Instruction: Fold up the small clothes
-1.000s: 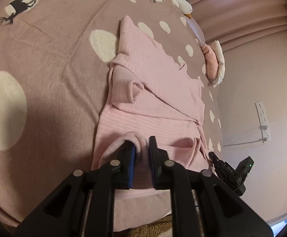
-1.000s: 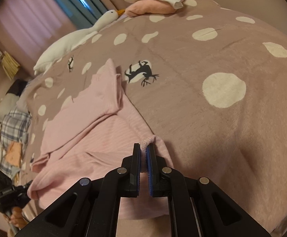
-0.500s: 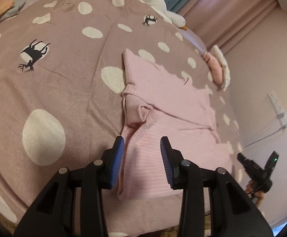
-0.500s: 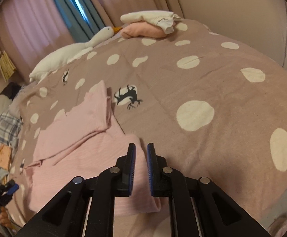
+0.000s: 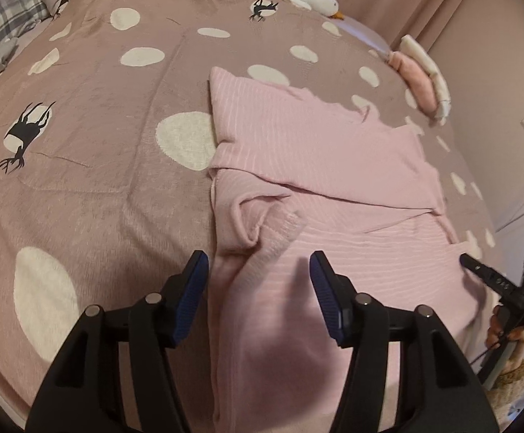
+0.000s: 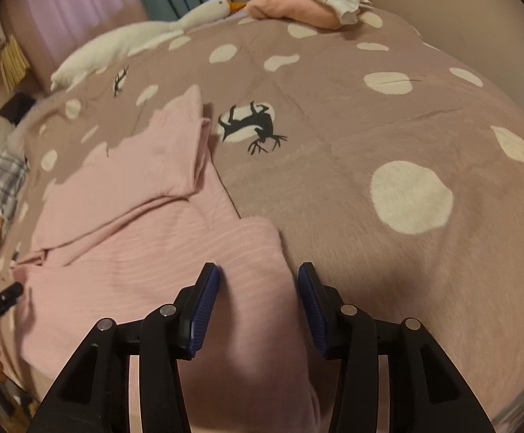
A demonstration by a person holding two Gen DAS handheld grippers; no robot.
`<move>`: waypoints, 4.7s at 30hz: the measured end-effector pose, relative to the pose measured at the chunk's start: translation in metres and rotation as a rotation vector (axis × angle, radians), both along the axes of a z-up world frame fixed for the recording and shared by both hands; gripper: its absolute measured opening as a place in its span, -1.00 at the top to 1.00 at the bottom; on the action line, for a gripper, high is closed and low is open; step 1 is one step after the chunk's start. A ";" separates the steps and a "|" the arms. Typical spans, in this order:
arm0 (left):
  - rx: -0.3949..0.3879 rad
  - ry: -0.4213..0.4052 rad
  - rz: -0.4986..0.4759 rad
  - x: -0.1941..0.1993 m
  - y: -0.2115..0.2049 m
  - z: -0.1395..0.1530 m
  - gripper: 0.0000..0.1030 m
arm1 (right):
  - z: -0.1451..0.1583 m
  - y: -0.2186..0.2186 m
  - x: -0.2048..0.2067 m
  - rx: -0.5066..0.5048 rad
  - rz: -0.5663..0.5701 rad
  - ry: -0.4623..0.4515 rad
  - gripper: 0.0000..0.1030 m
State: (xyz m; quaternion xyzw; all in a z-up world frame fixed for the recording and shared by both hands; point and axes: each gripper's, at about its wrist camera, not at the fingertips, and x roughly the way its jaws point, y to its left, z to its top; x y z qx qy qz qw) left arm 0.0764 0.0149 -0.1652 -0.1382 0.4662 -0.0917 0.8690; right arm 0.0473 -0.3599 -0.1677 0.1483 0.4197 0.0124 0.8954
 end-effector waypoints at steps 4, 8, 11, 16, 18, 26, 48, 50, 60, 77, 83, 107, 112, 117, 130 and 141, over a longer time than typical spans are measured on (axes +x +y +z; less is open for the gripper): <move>-0.025 0.021 0.048 0.005 0.004 -0.007 0.37 | 0.000 0.001 0.001 0.006 0.011 -0.012 0.12; -0.030 0.016 0.070 0.003 0.007 -0.006 0.79 | 0.002 0.007 -0.003 -0.004 0.019 -0.035 0.52; -0.054 0.002 0.093 -0.003 0.010 0.001 0.83 | 0.005 0.010 -0.006 -0.005 0.021 -0.049 0.75; -0.042 -0.047 0.102 -0.016 0.008 0.017 0.90 | 0.020 0.015 -0.015 -0.035 0.016 -0.098 0.82; -0.070 -0.061 0.108 -0.022 0.010 0.023 0.91 | 0.026 0.016 -0.019 -0.035 0.016 -0.118 0.83; -0.112 -0.145 0.106 -0.042 0.010 0.053 0.92 | 0.047 0.018 -0.037 -0.028 0.011 -0.196 0.85; -0.126 -0.327 0.118 -0.053 0.018 0.111 0.93 | 0.099 0.022 -0.033 -0.008 0.026 -0.368 0.85; -0.132 -0.337 0.128 -0.046 0.020 0.116 0.93 | 0.106 0.026 -0.026 -0.017 0.037 -0.383 0.85; -0.115 -0.367 0.196 -0.008 0.027 0.133 0.94 | 0.125 0.034 0.016 -0.037 0.071 -0.426 0.85; -0.059 -0.326 0.351 0.050 0.043 0.133 0.94 | 0.149 0.056 0.086 -0.047 0.191 -0.498 0.85; -0.026 -0.270 0.391 0.075 0.046 0.117 0.94 | 0.140 0.055 0.118 0.008 0.217 -0.475 0.85; 0.070 -0.089 0.409 0.156 0.044 0.055 0.93 | 0.077 0.044 0.191 0.095 0.167 -0.278 0.85; 0.088 -0.052 0.406 0.170 0.043 0.039 0.93 | 0.067 0.049 0.202 0.092 0.169 -0.246 0.85; 0.109 -0.012 0.407 0.180 0.043 0.022 0.92 | 0.057 0.047 0.209 0.093 0.155 -0.214 0.85; 0.185 0.057 0.422 0.191 0.042 -0.004 0.86 | 0.042 0.043 0.222 0.089 0.137 -0.155 0.85; 0.203 0.086 0.411 0.196 0.042 -0.008 0.81 | 0.034 0.043 0.228 0.073 0.128 -0.101 0.85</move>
